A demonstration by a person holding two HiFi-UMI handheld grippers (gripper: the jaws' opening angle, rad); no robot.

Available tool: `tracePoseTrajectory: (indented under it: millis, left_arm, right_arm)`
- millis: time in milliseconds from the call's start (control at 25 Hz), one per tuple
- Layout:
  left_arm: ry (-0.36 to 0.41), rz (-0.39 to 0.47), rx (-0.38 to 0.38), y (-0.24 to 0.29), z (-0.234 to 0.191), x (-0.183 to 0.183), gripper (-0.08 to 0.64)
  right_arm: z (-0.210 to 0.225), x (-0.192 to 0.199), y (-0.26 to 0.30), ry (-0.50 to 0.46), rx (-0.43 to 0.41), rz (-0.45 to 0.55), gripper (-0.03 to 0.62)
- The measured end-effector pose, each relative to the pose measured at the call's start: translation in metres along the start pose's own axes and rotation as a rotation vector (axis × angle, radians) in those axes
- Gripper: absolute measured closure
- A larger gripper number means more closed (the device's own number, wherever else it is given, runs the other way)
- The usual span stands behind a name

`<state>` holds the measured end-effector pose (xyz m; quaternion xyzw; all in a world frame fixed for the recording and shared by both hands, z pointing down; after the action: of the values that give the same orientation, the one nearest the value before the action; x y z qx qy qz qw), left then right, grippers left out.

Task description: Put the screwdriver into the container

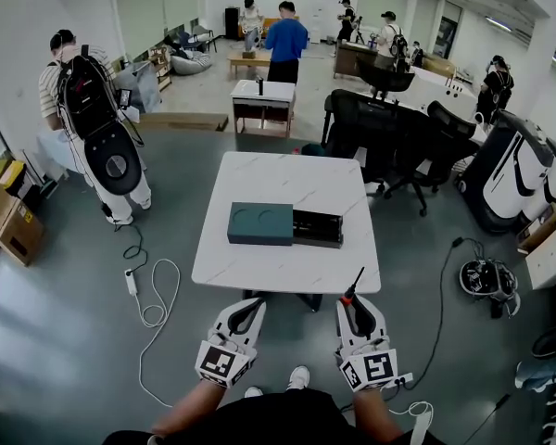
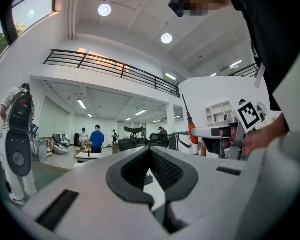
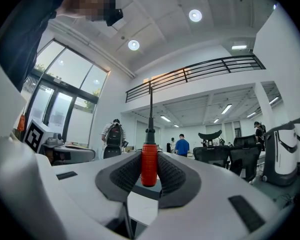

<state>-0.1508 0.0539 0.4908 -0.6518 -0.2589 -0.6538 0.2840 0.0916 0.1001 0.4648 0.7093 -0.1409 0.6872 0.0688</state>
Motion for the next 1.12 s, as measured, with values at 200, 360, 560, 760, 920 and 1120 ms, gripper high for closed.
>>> tracePoseTrajectory:
  millis: [200, 360, 560, 760, 920, 1120]
  left_arm:
    - [0.005, 0.013, -0.004, 0.038, 0.005, 0.001, 0.555]
    - [0.009, 0.009, -0.006, 0.067, 0.012, 0.005, 0.555]
    - [0.022, -0.004, -0.023, 0.098, 0.019, 0.007, 0.555]
    - [0.016, -0.033, -0.059, 0.116, 0.022, 0.011, 0.555]
    - [-0.001, -0.048, -0.105, 0.122, 0.019, 0.012, 0.555]
    - [-0.029, -0.032, -0.105, 0.14, 0.004, 0.019, 0.555]
  right_arm:
    - [0.035, 0.004, 0.017, 0.005, -0.027, 0.002, 0.482]
    - [0.061, 0.011, 0.028, 0.015, -0.057, 0.005, 0.482]
    - [0.09, 0.02, 0.039, 0.027, -0.087, 0.0, 0.482]
    - [0.112, 0.027, 0.055, 0.042, -0.106, -0.005, 0.482]
    - [0.118, 0.031, 0.07, 0.05, -0.137, -0.017, 0.482]
    - [0.124, 0.036, 0.091, 0.045, -0.146, -0.027, 0.482]
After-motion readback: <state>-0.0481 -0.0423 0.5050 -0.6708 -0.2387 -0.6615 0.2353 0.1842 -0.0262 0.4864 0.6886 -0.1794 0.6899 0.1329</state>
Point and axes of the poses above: the fingertips, and each gripper's own axes: y forward along the fingers, z to its right, x out of its underside, the point moved 7 cm from there along -y, backward along the fingers
